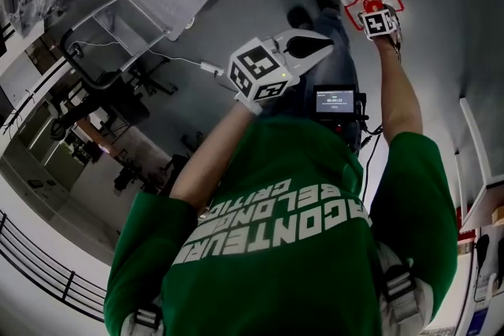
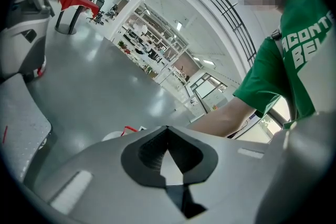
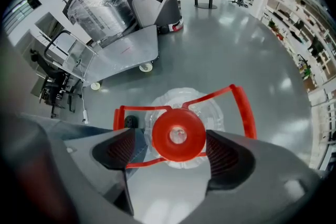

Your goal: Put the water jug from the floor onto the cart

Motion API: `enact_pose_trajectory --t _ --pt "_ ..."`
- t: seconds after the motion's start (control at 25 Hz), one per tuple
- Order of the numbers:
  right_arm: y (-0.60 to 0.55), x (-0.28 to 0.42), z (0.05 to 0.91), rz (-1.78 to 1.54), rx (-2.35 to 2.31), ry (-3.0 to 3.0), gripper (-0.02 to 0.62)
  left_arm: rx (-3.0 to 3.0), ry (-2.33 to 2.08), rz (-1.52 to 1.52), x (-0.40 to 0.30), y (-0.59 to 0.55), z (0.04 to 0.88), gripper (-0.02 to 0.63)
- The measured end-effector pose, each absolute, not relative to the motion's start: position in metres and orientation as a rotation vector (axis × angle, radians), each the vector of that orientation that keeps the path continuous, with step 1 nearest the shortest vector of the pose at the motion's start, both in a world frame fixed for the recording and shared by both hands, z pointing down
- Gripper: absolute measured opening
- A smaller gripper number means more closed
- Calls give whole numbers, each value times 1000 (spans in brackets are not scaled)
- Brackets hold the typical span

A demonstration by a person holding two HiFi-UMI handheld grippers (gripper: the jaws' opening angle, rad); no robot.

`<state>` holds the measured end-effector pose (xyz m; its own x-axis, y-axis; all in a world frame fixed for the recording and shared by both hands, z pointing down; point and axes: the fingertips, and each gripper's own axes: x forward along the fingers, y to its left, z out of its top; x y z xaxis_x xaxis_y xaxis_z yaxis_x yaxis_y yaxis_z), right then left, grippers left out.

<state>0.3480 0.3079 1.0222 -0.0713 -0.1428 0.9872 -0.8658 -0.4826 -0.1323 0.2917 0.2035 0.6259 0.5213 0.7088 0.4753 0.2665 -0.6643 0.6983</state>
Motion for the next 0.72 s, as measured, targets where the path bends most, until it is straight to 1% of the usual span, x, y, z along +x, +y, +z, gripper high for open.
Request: enact_pose_trajectory --t 0.28,0.44,0.48,0.56,0.72 --pt "312 357 1044 1581 1591 -1022 399 2181 749 1071 281 199 644 9" --pt "296 351 1065 1573 1593 -1092 394 2172 712 1072 278 191 654 9" --pt "295 353 1066 1559 1588 -1082 387 2173 707 1072 278 189 656 9" --pt "297 357 1066 1534 1579 -1050 310 2178 703 1078 278 188 658 9" --pt "302 355 1066 1536 1547 -1029 305 2193 723 1099 274 191 658 9"
